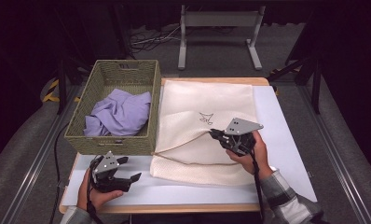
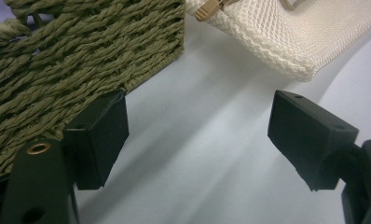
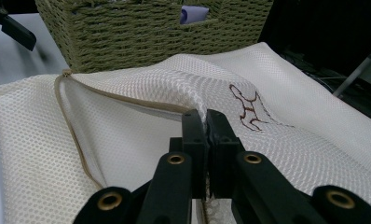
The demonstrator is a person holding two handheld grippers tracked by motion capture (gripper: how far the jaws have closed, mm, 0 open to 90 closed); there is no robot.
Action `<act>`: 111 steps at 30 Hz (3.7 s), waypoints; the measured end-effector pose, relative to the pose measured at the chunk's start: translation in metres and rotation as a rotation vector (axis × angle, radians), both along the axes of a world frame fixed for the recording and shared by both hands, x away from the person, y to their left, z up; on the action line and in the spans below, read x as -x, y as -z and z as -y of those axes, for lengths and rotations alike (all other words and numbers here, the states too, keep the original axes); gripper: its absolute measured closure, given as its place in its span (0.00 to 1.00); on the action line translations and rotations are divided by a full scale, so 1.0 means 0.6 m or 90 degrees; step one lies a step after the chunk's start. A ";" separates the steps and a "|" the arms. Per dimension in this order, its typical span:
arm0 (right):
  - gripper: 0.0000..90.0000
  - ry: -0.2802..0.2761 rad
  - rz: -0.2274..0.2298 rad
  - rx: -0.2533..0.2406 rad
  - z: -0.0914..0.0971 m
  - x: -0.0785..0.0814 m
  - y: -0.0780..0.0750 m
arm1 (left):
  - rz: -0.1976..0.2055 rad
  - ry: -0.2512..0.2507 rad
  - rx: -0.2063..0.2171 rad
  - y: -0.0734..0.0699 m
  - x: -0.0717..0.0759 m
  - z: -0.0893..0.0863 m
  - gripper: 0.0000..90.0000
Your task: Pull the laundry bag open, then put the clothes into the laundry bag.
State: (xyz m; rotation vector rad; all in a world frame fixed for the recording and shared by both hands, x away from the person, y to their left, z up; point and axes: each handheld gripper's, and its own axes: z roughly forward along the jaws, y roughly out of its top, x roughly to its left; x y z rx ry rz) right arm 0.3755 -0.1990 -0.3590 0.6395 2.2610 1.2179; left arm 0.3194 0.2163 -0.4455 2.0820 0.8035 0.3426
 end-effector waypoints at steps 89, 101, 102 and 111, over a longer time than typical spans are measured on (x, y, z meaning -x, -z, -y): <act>0.97 -0.061 -0.064 0.006 0.003 0.014 -0.001 | -0.040 0.007 -0.166 -0.146 -0.310 0.008 0.14; 0.96 -0.083 -0.094 0.022 -0.002 0.005 0.007 | -0.126 -0.017 -0.265 -0.094 -0.373 0.020 0.08; 0.96 -0.086 -0.096 0.023 -0.003 0.005 0.008 | -0.136 -0.009 -0.266 -0.090 -0.375 0.022 0.07; 0.96 -0.098 -0.108 0.027 -0.004 0.002 0.014 | -0.221 0.006 -0.307 -0.061 -0.391 0.027 0.10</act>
